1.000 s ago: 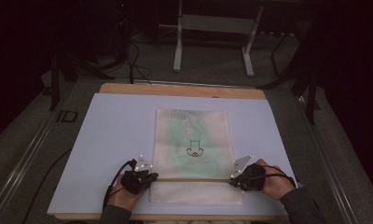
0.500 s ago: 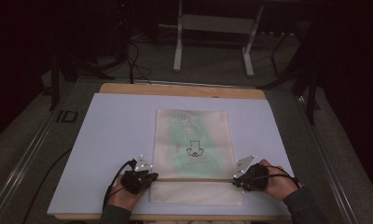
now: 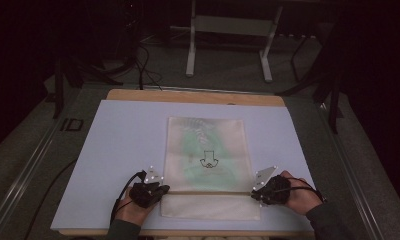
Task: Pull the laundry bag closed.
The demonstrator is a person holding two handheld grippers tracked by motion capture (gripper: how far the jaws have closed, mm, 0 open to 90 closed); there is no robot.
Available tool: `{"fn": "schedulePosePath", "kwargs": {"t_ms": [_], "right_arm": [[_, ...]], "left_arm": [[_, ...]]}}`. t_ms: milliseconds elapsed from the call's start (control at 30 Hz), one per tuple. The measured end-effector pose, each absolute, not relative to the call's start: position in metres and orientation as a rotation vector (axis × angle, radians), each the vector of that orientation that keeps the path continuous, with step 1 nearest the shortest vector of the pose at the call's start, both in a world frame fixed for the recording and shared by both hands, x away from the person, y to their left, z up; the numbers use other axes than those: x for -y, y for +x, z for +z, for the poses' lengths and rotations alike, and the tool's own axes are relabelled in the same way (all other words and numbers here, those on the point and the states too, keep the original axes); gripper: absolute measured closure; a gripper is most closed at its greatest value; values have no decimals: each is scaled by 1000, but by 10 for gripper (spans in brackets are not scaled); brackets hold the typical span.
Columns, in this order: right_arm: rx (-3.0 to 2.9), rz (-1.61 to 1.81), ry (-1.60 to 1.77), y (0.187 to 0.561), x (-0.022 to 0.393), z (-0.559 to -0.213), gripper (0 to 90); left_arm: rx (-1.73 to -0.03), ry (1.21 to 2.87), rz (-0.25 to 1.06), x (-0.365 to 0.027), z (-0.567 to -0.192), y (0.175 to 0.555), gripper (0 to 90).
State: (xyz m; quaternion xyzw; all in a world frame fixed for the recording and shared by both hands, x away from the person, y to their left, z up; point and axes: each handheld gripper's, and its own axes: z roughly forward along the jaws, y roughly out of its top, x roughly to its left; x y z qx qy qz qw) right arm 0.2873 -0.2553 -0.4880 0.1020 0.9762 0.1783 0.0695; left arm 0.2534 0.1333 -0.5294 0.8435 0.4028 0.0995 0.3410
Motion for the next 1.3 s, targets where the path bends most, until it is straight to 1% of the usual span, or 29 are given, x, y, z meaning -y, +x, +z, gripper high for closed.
{"fn": "schedulePosePath", "kwargs": {"t_ms": [367,567,700,1000,1100,1300], "right_arm": [[-2940,565,318,288,258,-488,824],[-2945,622,370,289,262,-494,810],[-2931,690,424,288,270,-498,752],[-2890,767,501,287,286,-499,701],[-2864,787,532,288,289,-499,665],[-2817,840,587,289,294,-500,639]], "left_arm": [[-1048,2194,258,-133,-529,253,895],[-1050,2193,262,-133,-529,253,894],[-1049,2193,263,-133,-529,253,894],[-1048,2193,260,-133,-529,253,891],[-1045,2194,260,-134,-529,253,891],[-1043,2192,261,-134,-530,253,890]]}}
